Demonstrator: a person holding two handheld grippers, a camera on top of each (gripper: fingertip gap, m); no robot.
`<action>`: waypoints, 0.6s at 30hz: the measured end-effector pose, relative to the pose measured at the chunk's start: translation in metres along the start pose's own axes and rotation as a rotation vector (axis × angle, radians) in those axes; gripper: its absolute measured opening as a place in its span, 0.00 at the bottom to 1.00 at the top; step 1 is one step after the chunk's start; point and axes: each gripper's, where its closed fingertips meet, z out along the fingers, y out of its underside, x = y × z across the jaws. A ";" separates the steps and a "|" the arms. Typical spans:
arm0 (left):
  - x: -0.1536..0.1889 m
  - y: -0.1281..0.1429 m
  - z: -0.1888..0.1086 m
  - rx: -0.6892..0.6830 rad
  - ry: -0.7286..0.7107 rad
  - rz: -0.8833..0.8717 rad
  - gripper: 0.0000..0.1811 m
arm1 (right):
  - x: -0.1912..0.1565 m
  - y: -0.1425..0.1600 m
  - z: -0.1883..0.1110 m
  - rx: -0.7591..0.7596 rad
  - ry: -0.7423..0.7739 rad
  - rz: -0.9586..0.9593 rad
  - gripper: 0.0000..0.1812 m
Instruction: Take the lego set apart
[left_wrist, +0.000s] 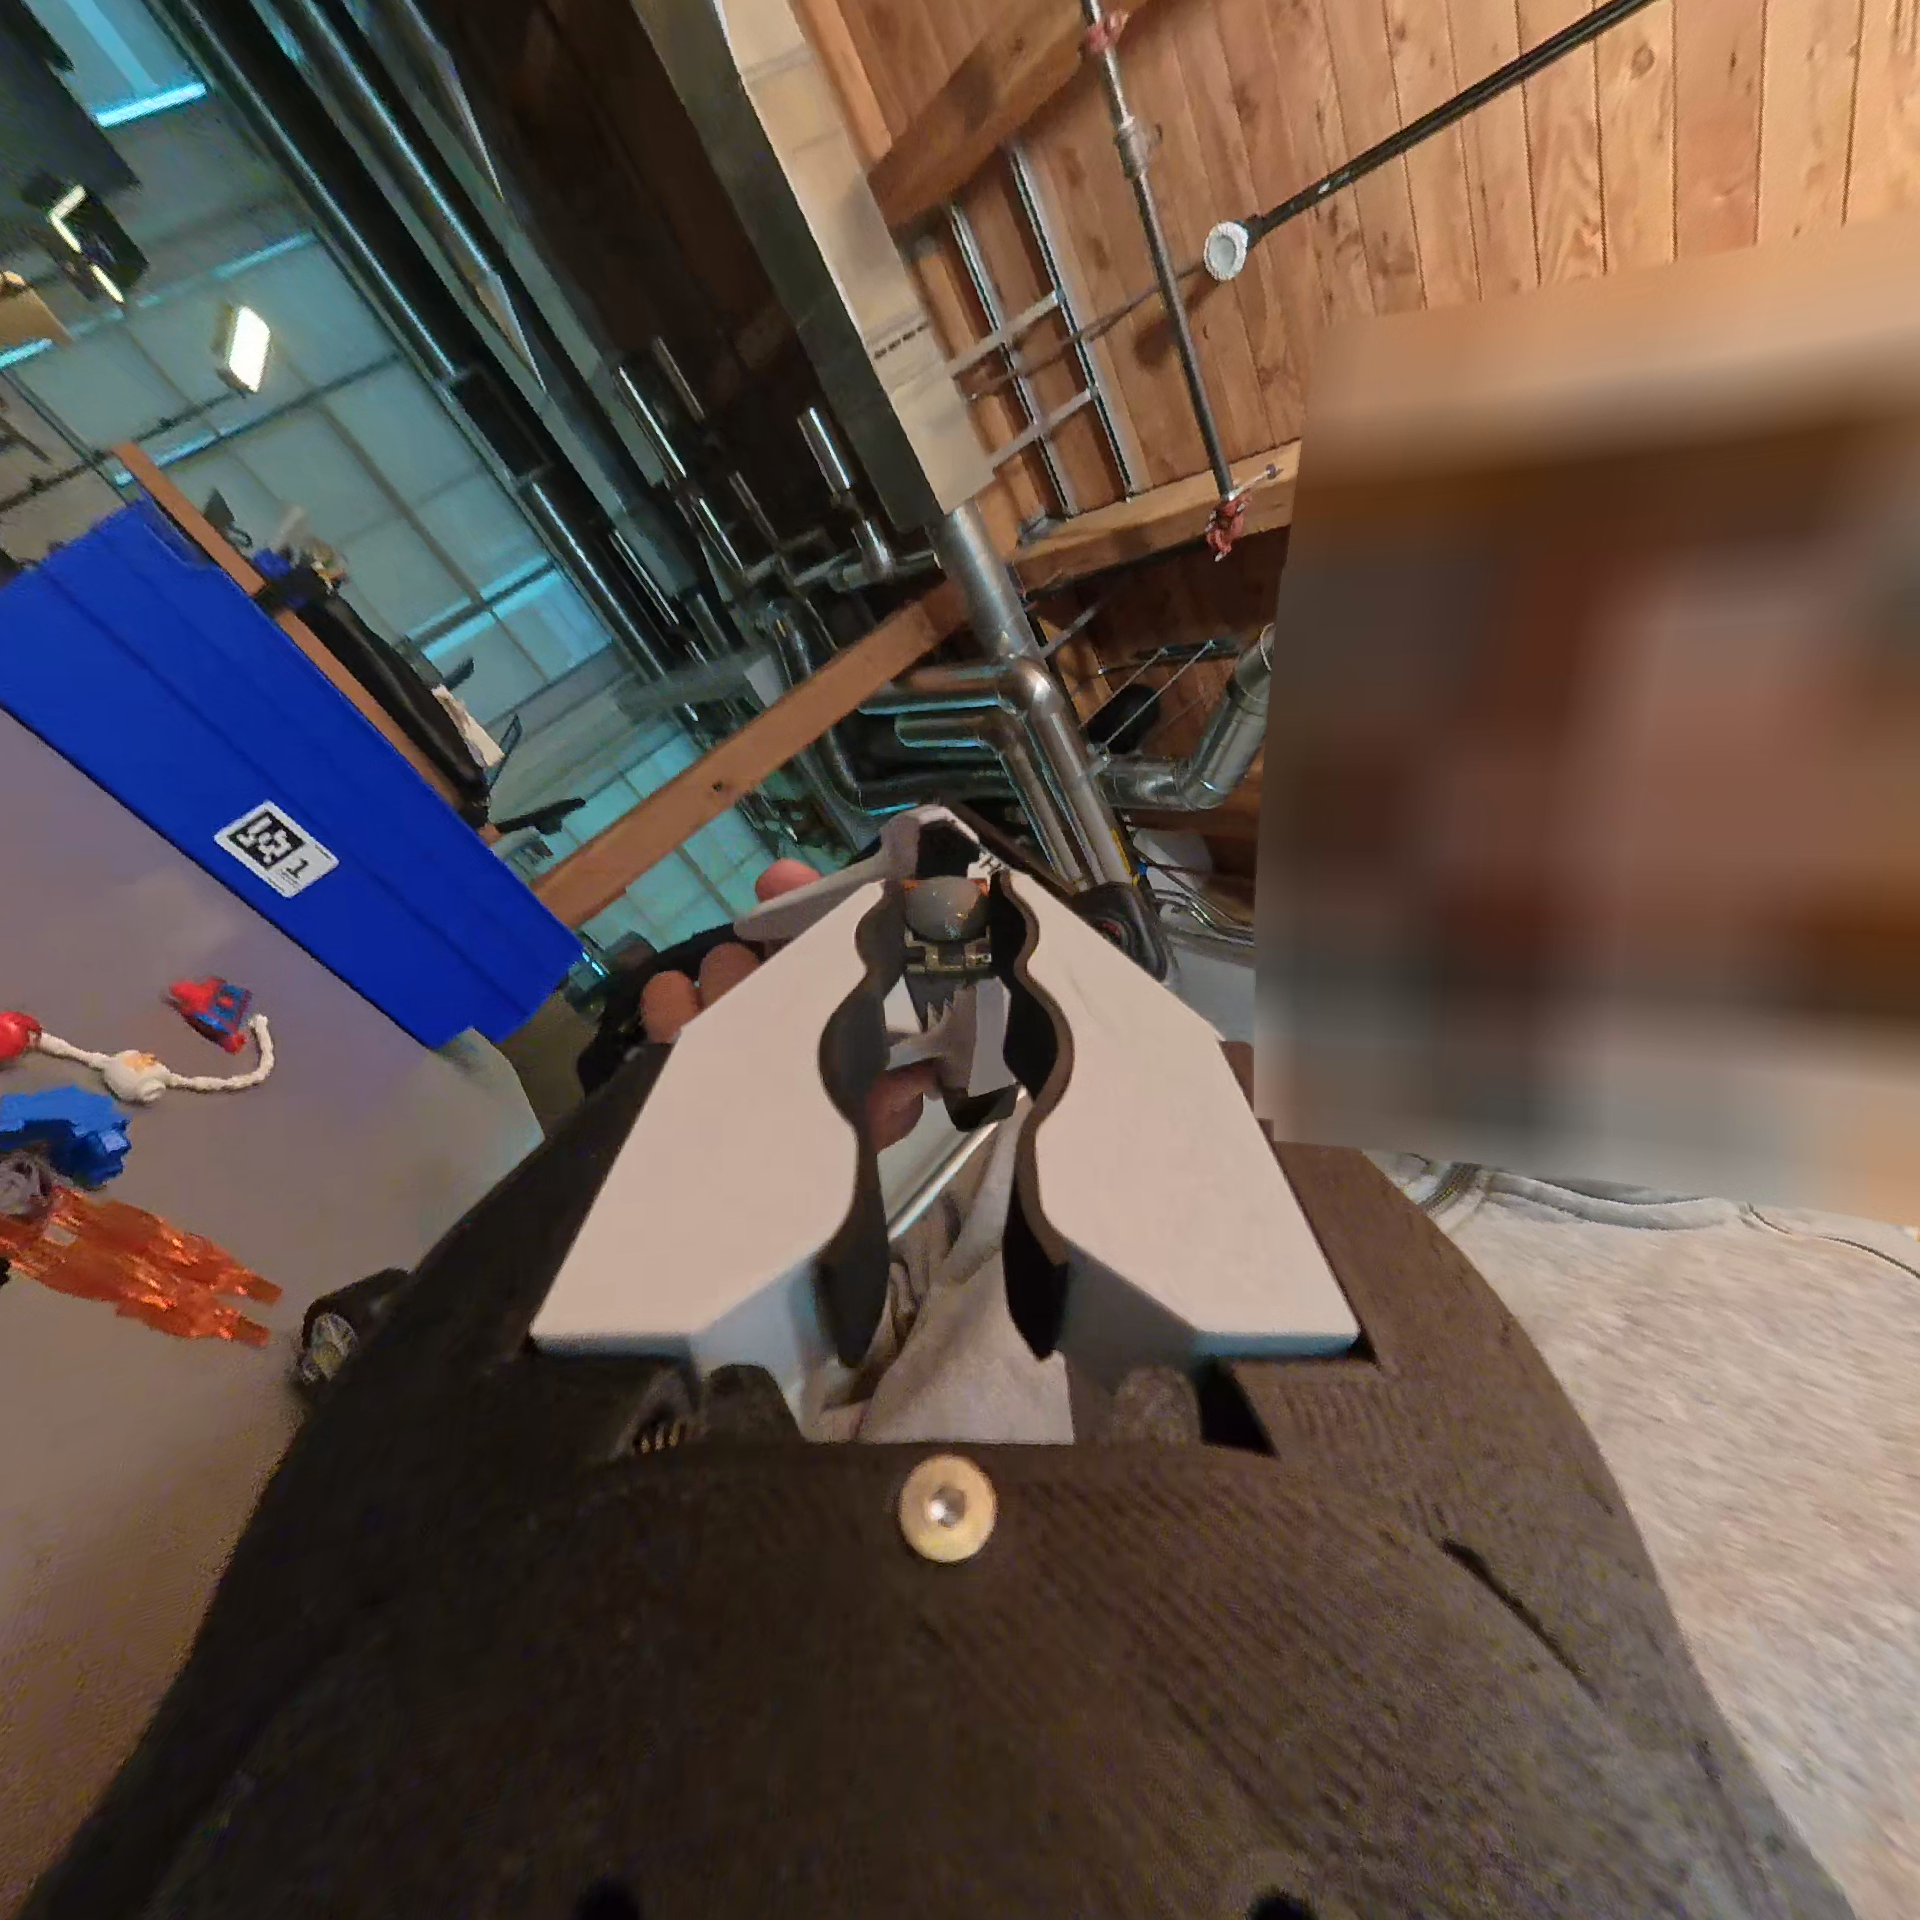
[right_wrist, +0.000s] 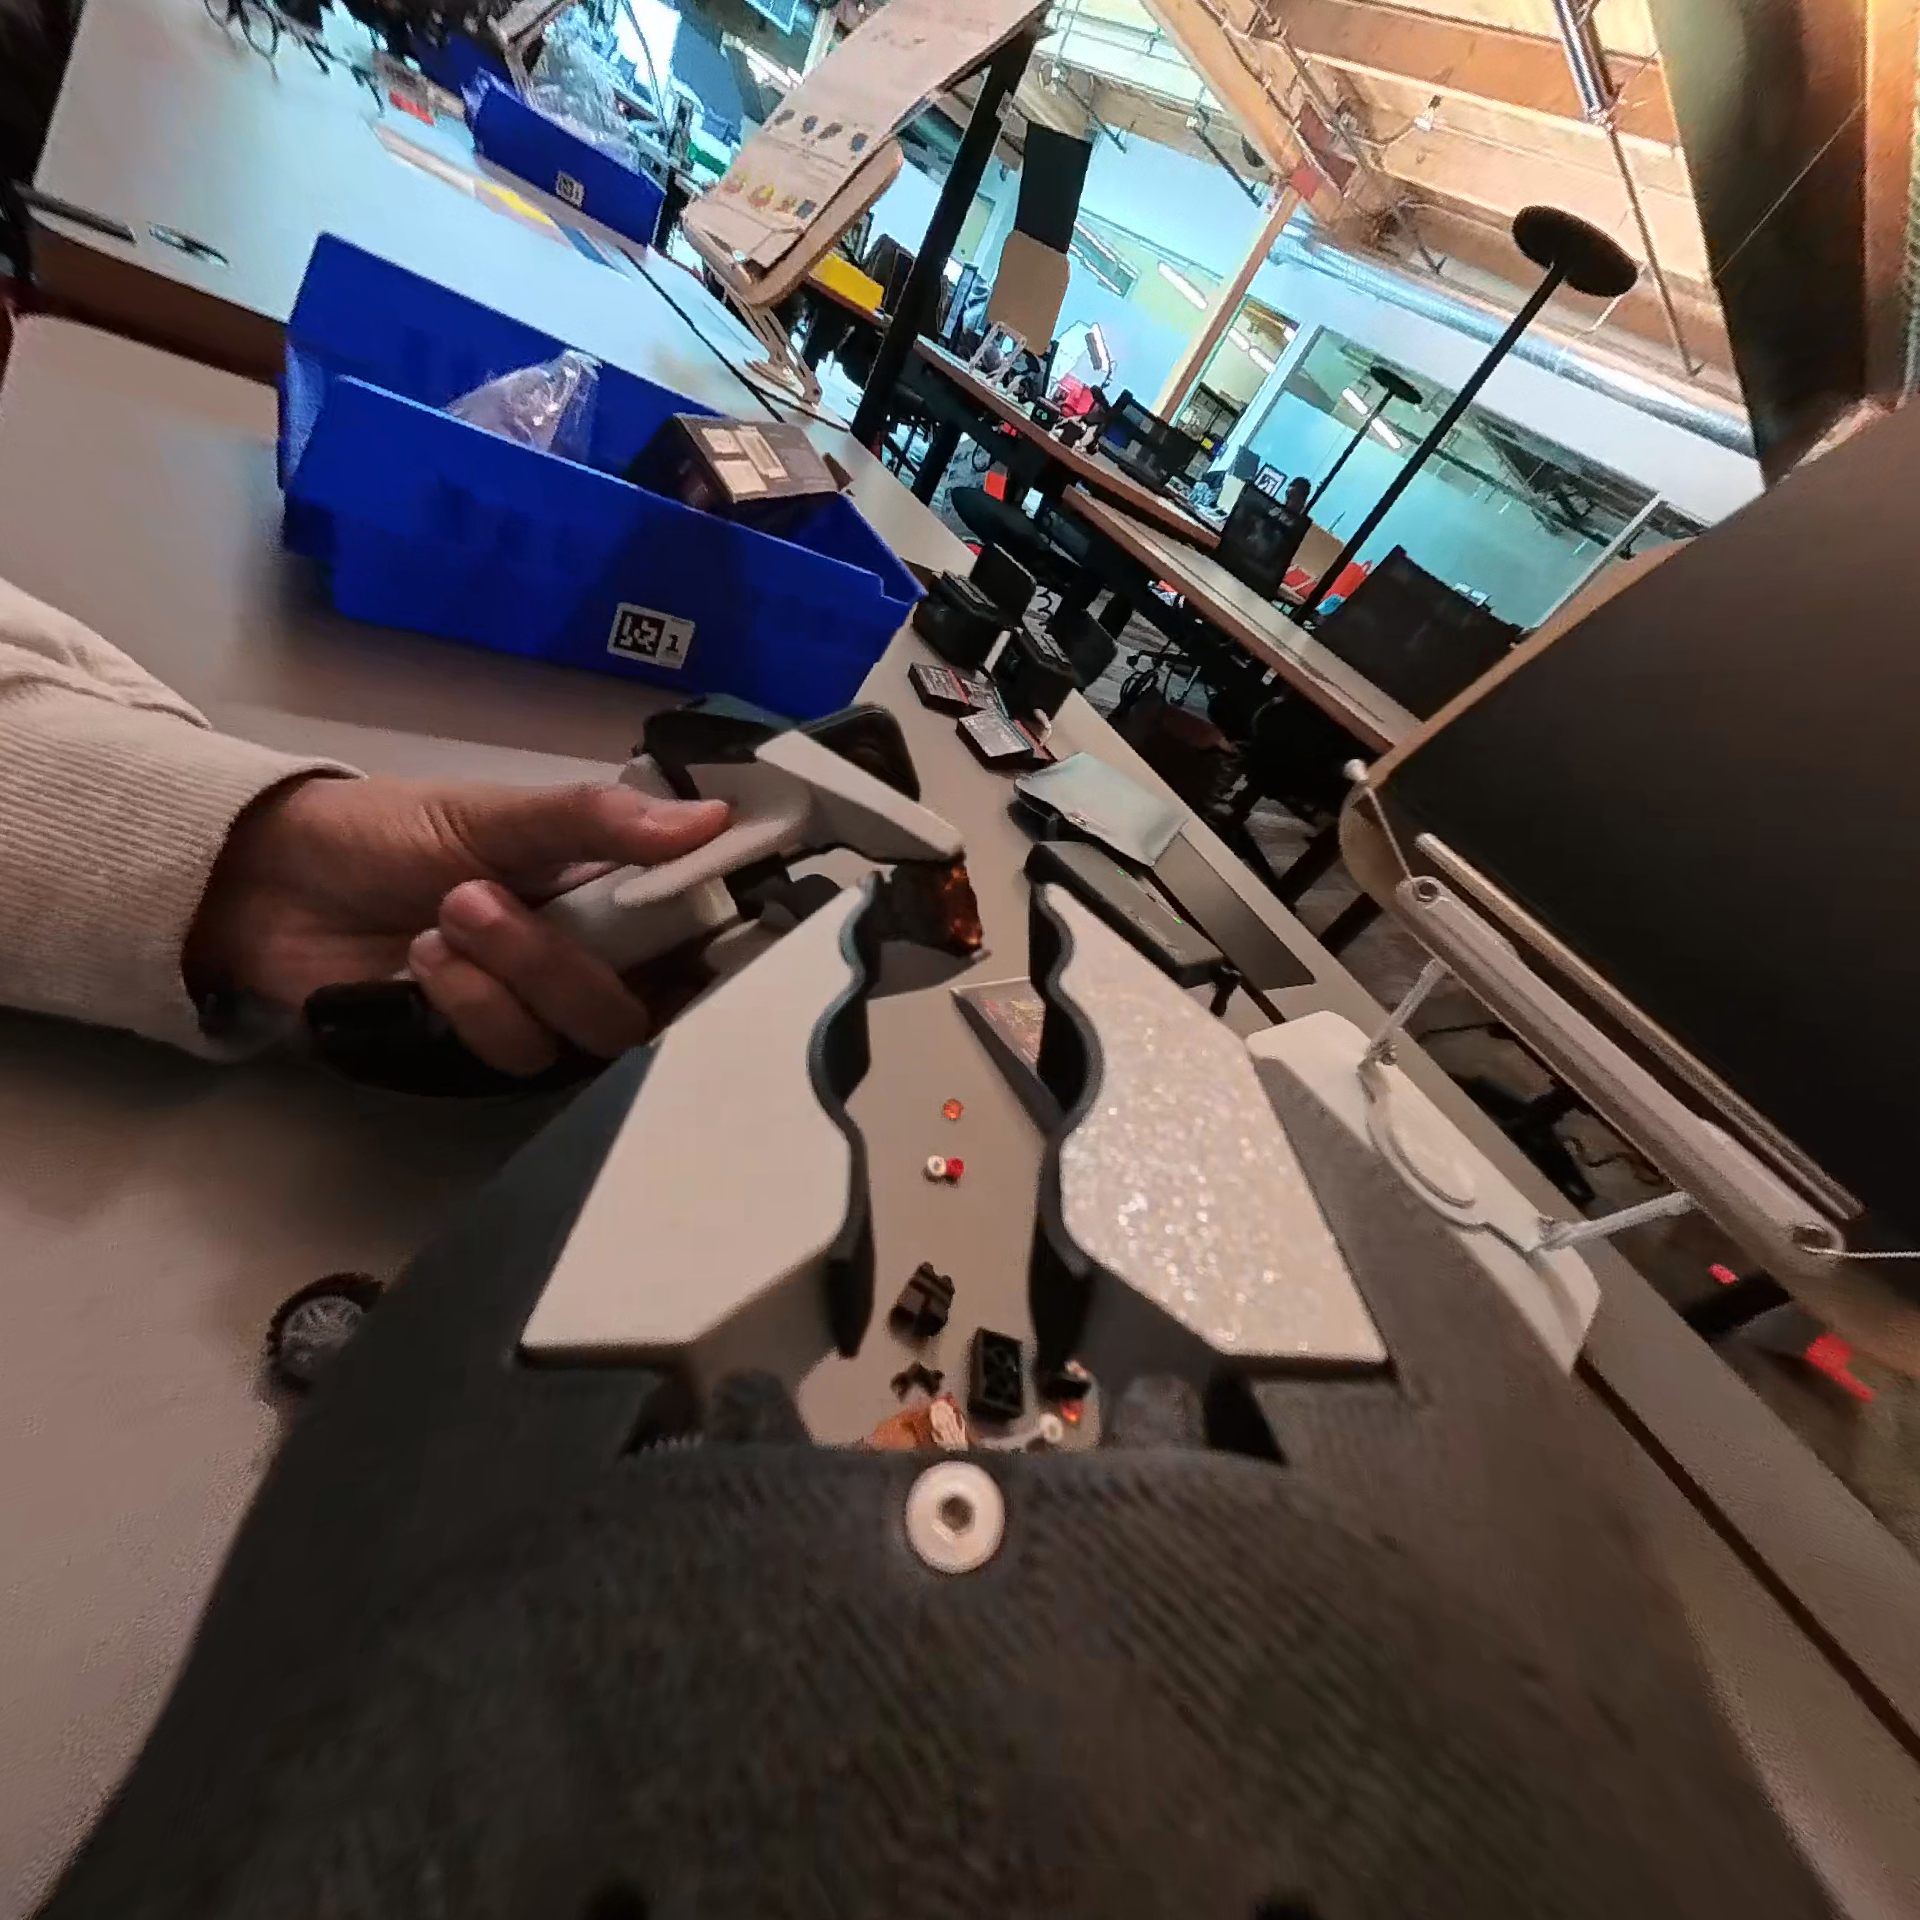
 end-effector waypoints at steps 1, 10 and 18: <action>-0.001 0.002 0.001 -0.012 0.000 -0.008 0.08 | 0.000 0.001 0.000 -0.007 0.001 -0.011 0.14; -0.002 0.001 0.001 0.002 -0.004 -0.015 0.14 | 0.002 0.003 -0.006 0.020 -0.024 0.128 0.07; -0.007 0.015 0.010 -0.118 -0.195 0.300 0.16 | 0.017 0.007 -0.019 0.131 -0.069 0.497 0.07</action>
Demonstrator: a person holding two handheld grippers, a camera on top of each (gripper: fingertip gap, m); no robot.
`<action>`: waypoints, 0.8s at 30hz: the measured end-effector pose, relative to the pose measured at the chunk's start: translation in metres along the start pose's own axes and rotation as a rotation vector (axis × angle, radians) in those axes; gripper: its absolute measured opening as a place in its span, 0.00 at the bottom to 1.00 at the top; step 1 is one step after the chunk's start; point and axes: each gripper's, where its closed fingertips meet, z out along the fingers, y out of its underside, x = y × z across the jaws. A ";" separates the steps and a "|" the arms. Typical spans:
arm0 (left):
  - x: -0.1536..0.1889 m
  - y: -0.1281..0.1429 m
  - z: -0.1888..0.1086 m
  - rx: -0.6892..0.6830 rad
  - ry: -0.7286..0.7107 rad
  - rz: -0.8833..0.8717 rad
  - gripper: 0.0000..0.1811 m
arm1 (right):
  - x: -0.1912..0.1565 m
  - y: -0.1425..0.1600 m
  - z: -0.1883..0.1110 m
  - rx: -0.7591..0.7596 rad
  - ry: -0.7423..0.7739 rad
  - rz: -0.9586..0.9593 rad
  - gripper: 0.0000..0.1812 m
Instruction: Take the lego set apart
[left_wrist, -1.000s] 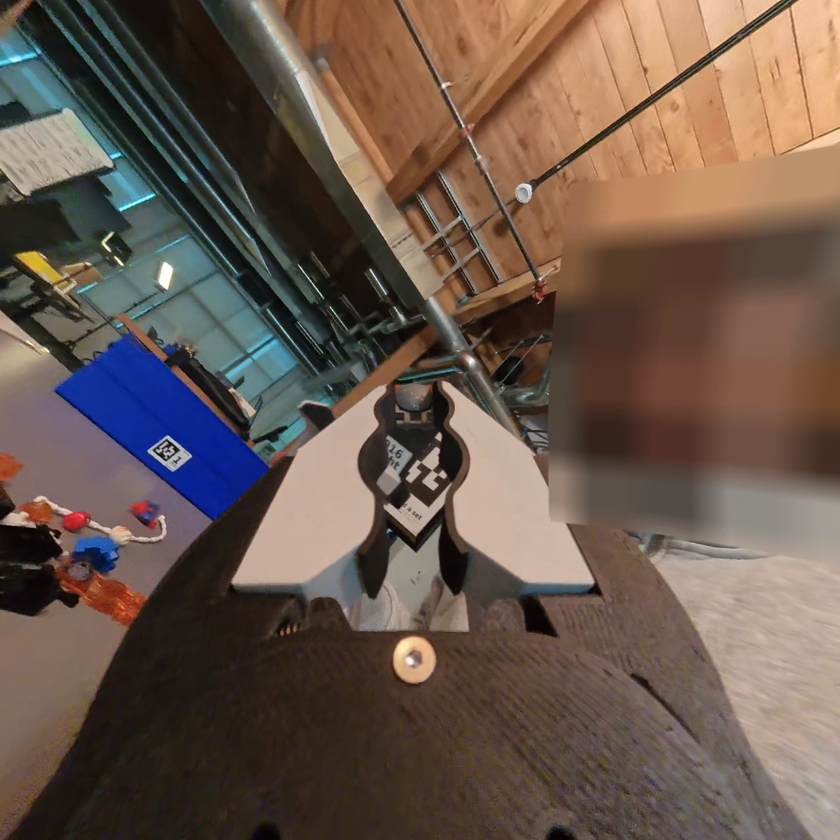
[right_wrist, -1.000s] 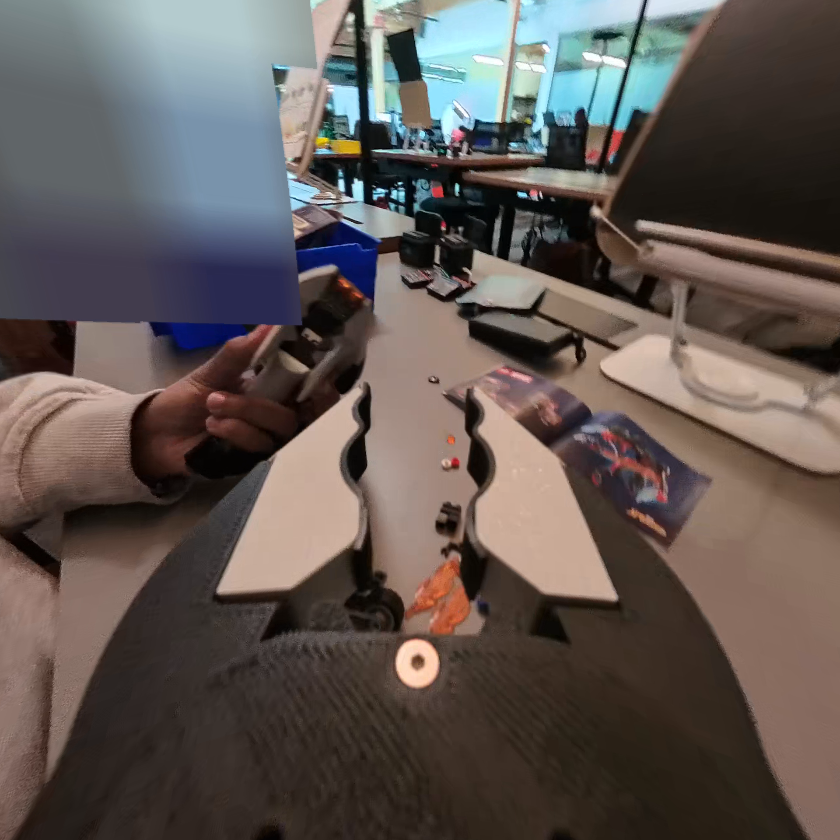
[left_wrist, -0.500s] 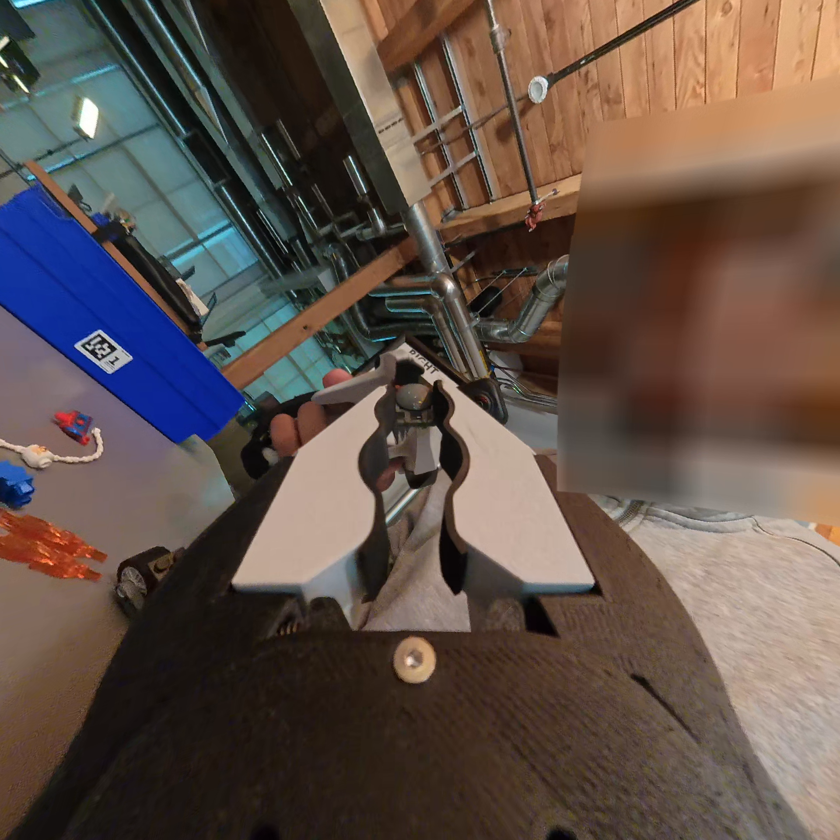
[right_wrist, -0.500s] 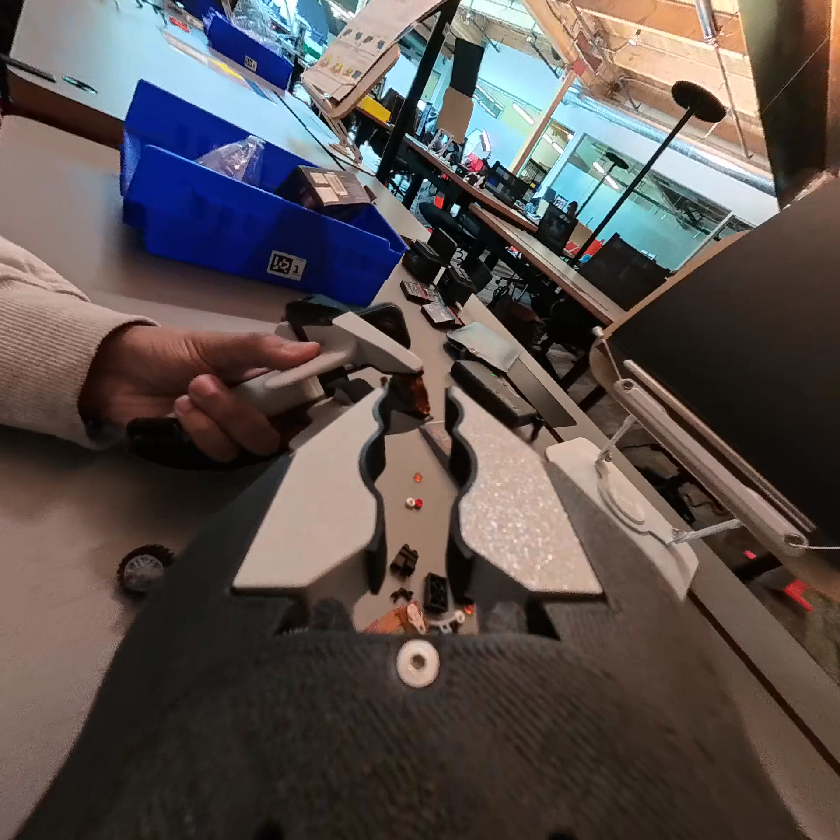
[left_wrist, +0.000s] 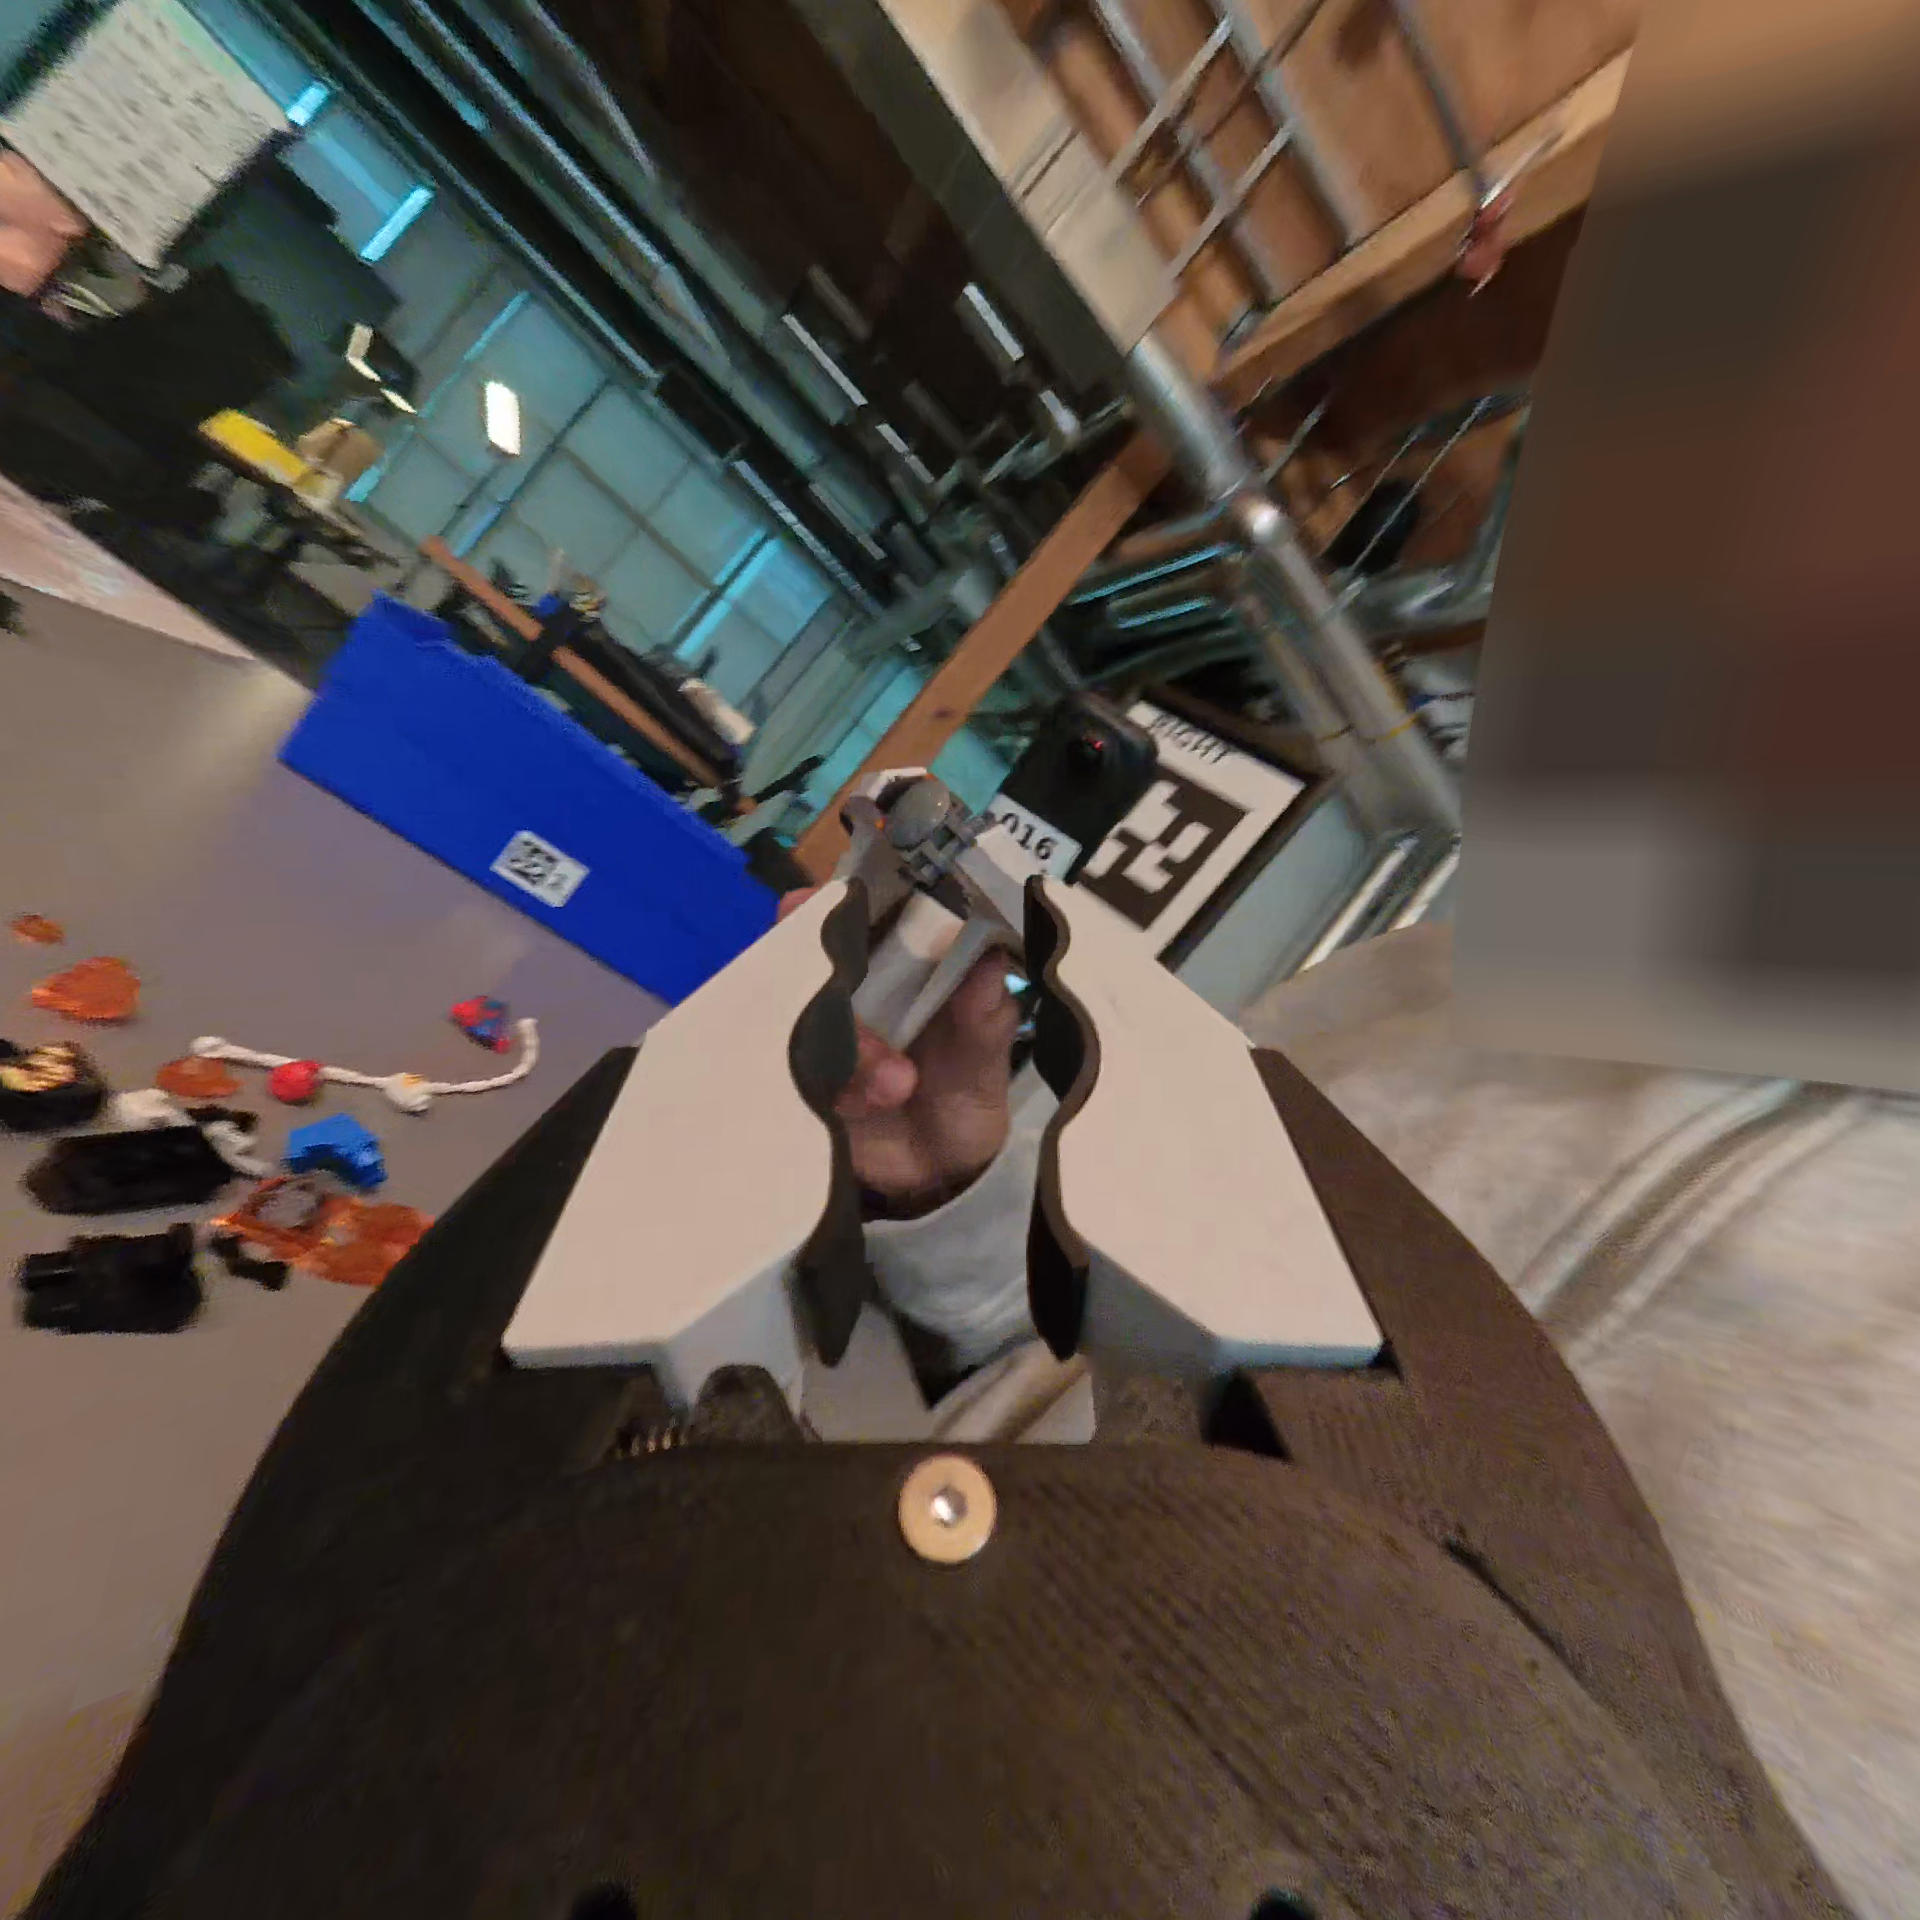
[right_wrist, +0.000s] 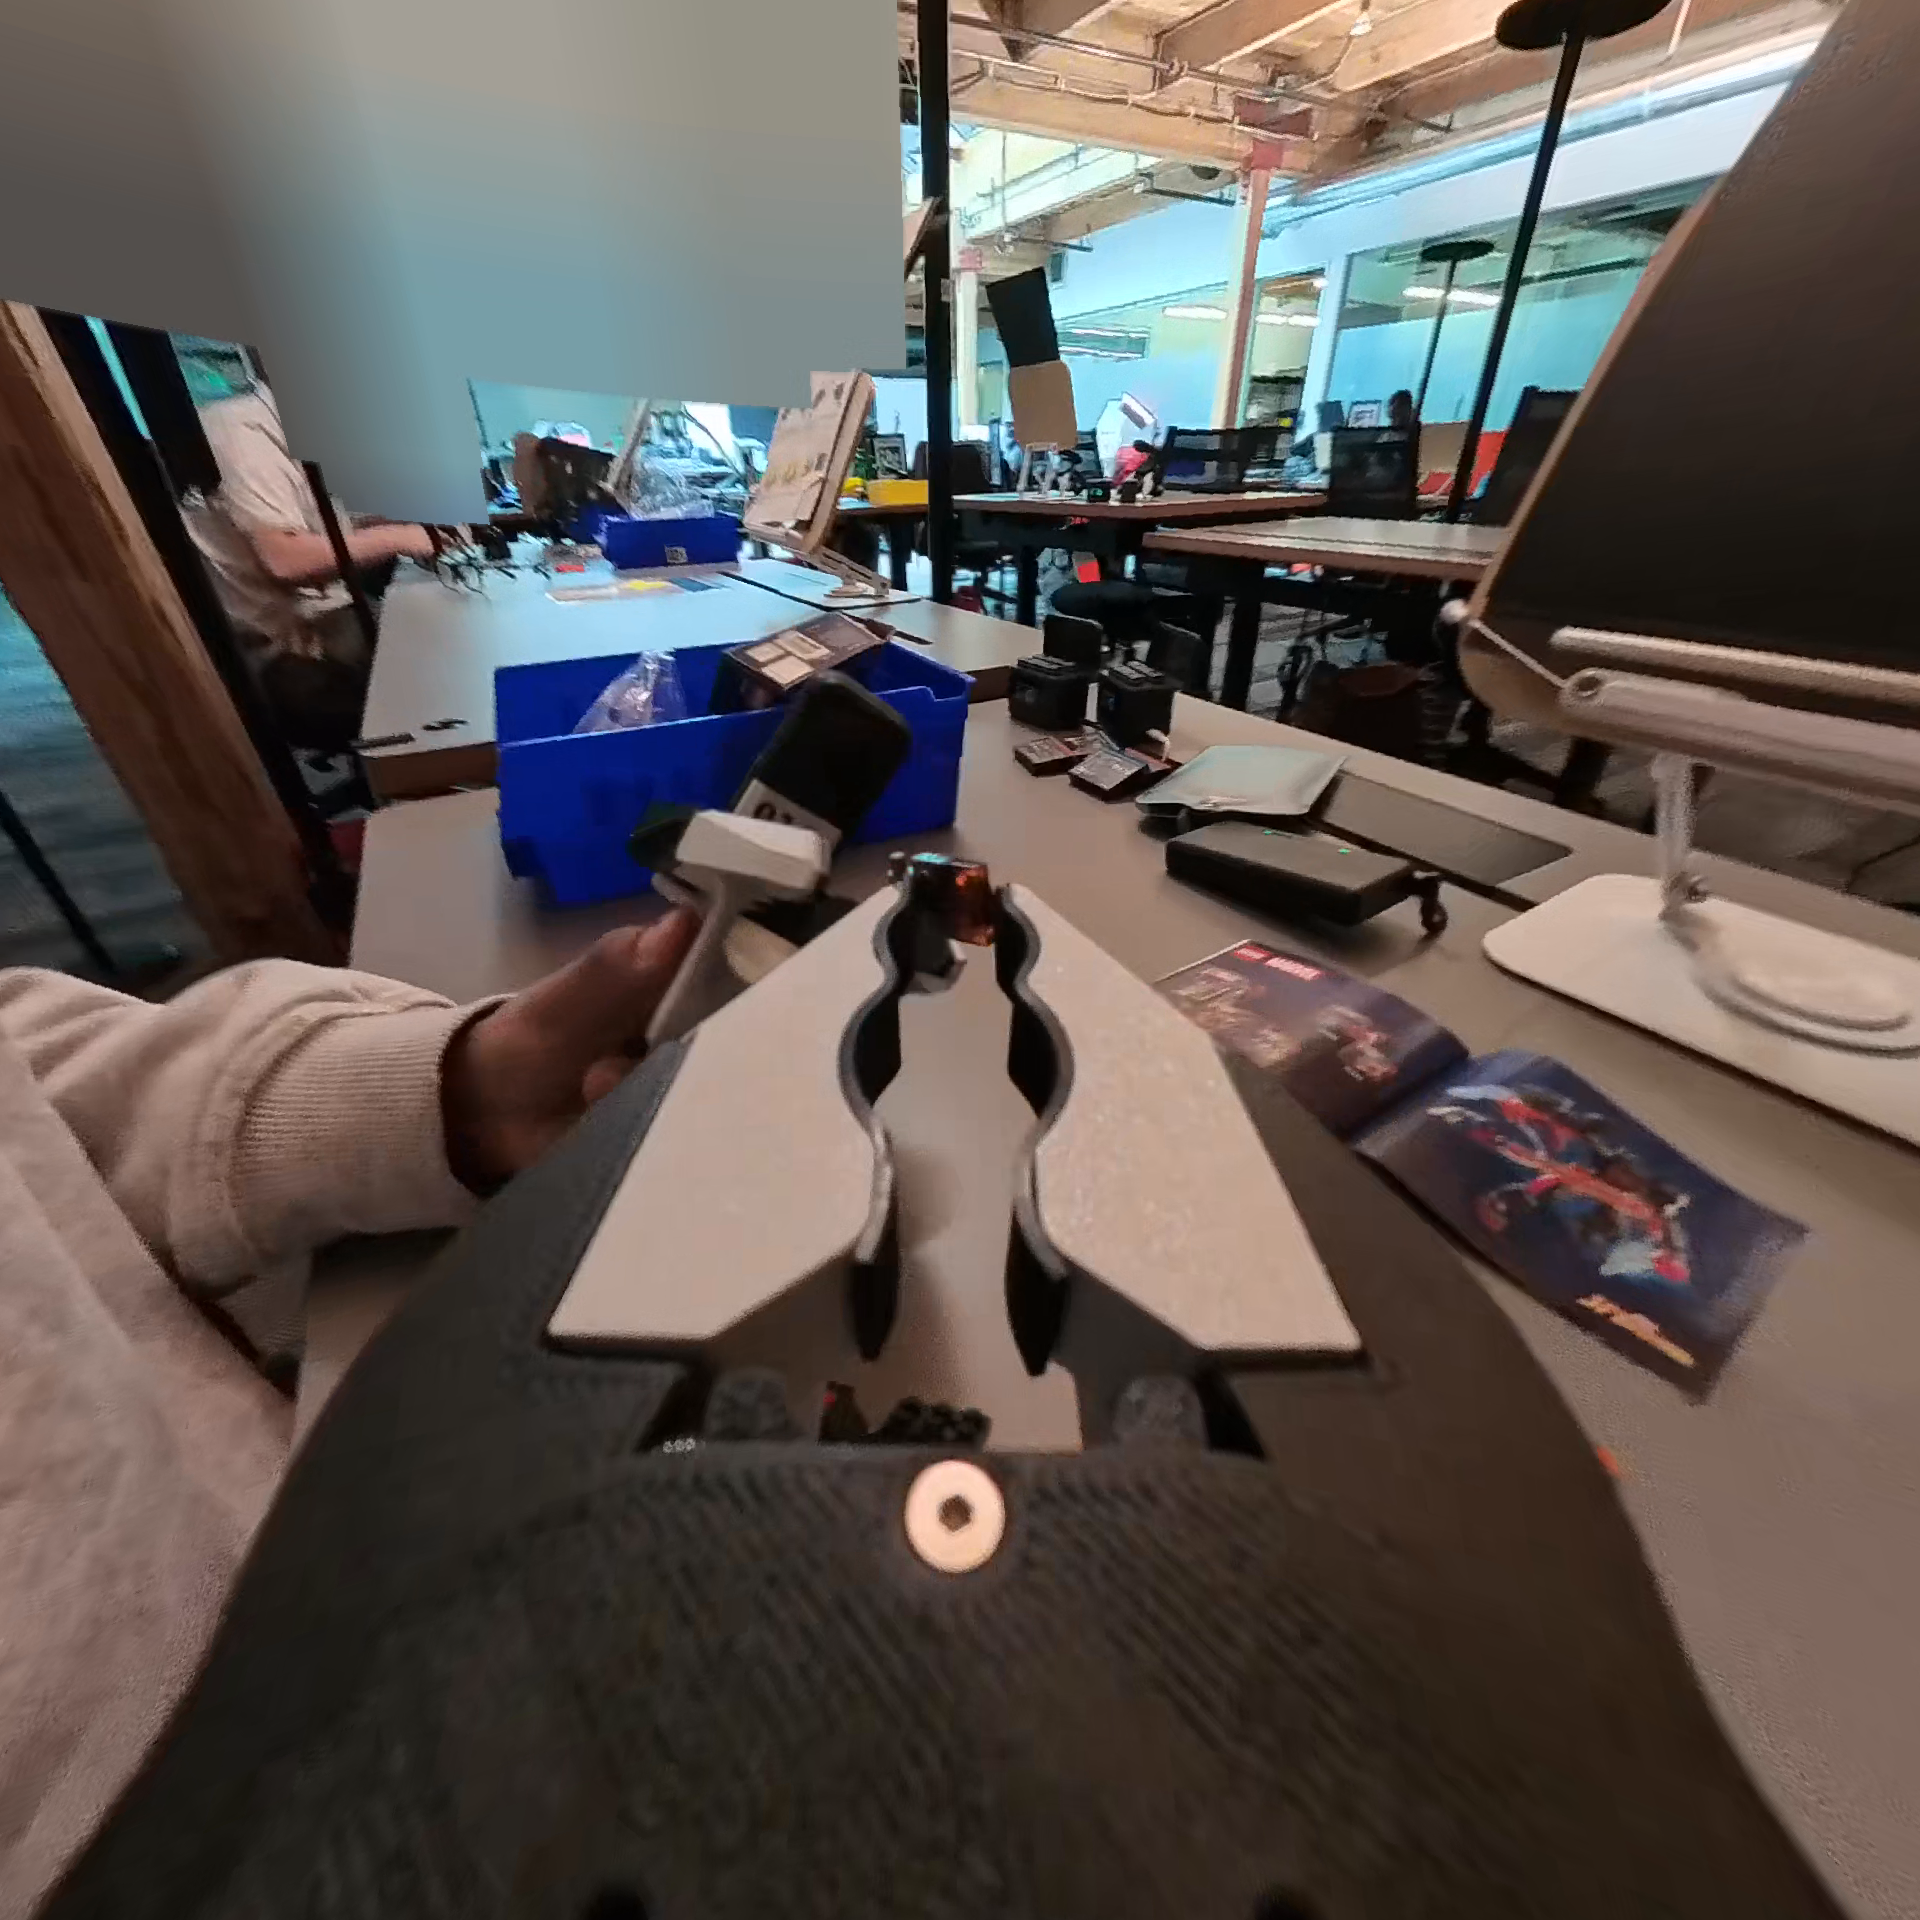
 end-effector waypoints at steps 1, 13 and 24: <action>-0.002 0.001 0.001 -0.009 -0.036 0.042 0.15 | -0.002 0.002 0.000 0.005 -0.016 0.026 0.07; 0.009 -0.005 -0.001 -0.004 -0.107 0.260 0.11 | -0.002 0.008 -0.004 0.071 -0.101 0.219 0.06; 0.003 -0.003 -0.005 -0.034 -0.160 0.255 0.01 | -0.014 0.008 0.000 0.067 -0.182 0.272 0.07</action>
